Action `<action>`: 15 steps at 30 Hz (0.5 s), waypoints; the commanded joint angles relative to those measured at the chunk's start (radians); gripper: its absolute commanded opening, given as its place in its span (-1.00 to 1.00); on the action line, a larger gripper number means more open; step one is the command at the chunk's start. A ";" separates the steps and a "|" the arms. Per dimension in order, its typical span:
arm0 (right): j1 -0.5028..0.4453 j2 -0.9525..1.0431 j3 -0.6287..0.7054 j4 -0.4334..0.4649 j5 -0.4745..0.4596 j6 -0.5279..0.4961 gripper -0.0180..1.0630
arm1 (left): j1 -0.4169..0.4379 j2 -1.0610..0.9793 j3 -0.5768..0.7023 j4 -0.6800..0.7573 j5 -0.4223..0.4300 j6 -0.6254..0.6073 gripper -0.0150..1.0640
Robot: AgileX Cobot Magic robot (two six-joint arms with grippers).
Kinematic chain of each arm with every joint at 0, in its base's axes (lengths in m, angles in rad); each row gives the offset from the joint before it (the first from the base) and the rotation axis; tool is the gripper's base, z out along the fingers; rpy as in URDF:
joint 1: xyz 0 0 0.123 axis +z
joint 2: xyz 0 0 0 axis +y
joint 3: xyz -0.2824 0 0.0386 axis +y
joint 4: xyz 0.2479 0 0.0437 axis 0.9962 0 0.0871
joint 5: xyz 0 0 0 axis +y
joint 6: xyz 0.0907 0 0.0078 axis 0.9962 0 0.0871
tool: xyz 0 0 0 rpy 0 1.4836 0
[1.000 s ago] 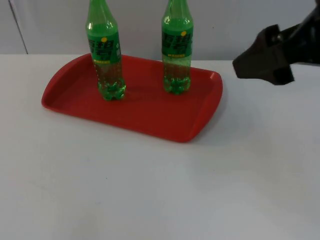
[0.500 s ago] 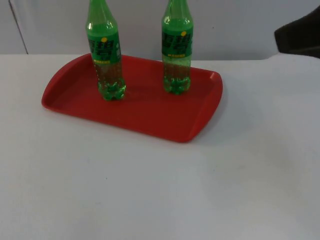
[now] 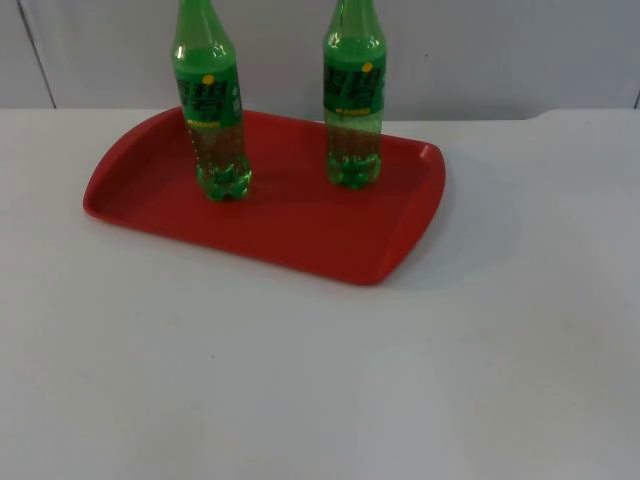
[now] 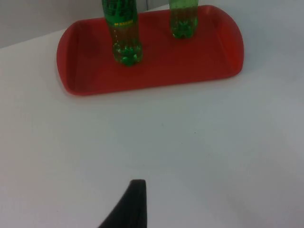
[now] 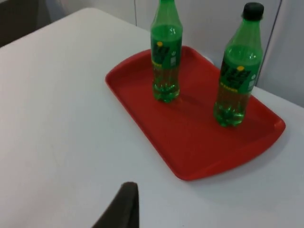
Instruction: Place the bottle upright on the tray.
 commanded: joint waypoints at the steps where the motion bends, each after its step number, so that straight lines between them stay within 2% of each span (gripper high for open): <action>1: 0.002 -0.049 0.021 0.011 0.017 -0.005 0.98 | -0.007 -0.003 0.004 0.008 -0.001 -0.002 0.97; 9: 0.002 -0.211 0.096 0.028 0.060 0.011 0.98 | -0.007 -0.003 0.004 0.008 -0.001 -0.002 0.97; 15: 0.002 -0.337 0.111 0.026 0.162 0.014 0.98 | -0.007 -0.003 0.004 0.008 -0.001 -0.002 0.97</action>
